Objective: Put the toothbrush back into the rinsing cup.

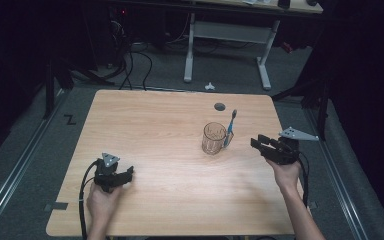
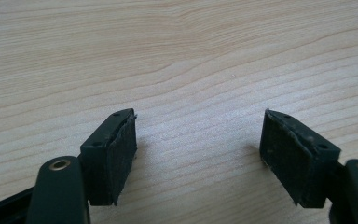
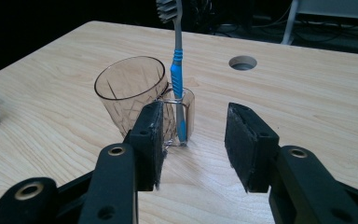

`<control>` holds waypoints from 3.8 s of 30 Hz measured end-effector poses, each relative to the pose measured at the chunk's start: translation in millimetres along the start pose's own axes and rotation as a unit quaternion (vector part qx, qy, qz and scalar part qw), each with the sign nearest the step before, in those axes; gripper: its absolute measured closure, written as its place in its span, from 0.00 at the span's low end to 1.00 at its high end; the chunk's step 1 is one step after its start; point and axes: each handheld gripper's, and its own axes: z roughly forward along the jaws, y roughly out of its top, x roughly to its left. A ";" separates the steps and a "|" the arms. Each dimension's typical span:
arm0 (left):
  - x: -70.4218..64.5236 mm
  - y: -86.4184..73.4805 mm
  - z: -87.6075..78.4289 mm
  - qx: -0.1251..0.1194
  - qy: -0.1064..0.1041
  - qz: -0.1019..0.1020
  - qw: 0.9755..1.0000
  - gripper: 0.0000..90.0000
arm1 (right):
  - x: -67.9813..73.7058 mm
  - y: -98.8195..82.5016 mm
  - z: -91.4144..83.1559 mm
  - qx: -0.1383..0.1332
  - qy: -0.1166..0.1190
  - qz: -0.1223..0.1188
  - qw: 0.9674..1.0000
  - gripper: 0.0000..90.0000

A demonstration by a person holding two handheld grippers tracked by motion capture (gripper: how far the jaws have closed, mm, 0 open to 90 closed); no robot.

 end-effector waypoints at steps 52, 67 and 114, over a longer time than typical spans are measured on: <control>0.0 0.0 0.1 0.000 0.000 0.000 1.000 0.31 | 17.4 -46.4 15.7 0.021 0.009 0.010 1.000 0.66; 0.0 0.0 0.1 0.000 0.000 0.000 1.000 0.31 | 18.9 -53.0 33.4 0.043 -0.009 -0.006 0.999 0.67; -0.1 0.0 0.1 0.000 0.000 -0.001 1.000 0.31 | 8.4 -73.0 71.6 0.114 -0.079 -0.051 0.989 0.67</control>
